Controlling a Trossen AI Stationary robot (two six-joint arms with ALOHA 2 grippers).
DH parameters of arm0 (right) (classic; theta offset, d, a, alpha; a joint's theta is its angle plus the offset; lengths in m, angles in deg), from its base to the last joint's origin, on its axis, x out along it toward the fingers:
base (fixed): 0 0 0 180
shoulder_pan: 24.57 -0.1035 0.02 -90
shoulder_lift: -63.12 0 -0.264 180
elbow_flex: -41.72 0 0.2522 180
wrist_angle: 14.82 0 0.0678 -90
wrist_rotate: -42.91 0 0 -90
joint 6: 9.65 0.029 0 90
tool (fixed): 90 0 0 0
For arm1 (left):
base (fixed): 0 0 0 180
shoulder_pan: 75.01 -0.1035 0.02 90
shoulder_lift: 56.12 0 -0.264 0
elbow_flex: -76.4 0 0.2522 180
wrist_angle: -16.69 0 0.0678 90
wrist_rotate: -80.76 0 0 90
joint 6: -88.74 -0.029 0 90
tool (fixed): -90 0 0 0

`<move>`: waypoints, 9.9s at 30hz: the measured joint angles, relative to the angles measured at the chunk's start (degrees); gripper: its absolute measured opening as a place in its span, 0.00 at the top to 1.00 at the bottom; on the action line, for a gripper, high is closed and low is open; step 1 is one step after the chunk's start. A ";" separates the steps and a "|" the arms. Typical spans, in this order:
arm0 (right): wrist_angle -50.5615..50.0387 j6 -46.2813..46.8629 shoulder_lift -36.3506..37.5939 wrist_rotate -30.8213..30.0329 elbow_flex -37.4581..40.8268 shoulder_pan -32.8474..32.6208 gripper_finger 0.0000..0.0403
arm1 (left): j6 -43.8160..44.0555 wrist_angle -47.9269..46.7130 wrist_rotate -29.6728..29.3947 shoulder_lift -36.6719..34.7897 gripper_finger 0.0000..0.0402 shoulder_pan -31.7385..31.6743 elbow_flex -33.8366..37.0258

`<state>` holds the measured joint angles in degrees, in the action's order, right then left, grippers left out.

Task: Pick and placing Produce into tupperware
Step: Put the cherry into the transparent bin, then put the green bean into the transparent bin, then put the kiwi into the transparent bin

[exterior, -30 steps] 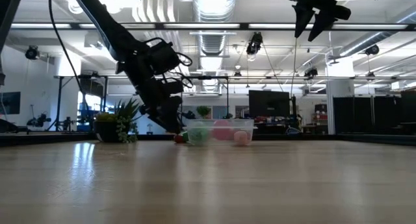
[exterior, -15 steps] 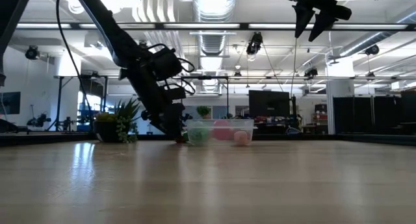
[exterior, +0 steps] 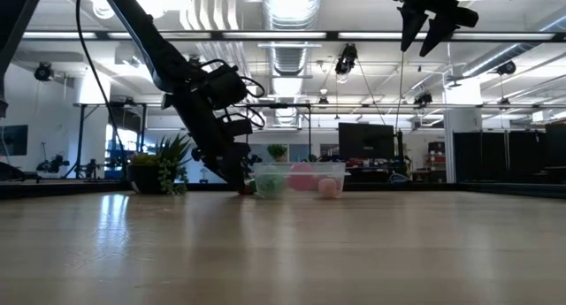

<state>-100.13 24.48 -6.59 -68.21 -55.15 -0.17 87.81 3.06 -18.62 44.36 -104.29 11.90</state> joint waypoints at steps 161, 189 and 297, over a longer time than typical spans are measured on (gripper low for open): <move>-3.19 -1.66 -0.02 -1.90 0.02 0.00 0.43 | -36.71 -42.08 0.97 11.48 0.69 -4.64 -37.86; -3.64 -5.68 -0.02 0.59 0.02 -0.14 0.43 | -19.44 -30.33 3.36 11.58 0.46 13.73 -39.92; -3.24 -0.05 -0.02 0.07 0.02 -0.11 0.43 | -7.41 -44.00 26.02 32.63 0.42 -1.40 -65.56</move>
<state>-103.37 24.44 -6.61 -68.15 -55.13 -0.28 80.39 -40.94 7.39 77.00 -105.69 -53.66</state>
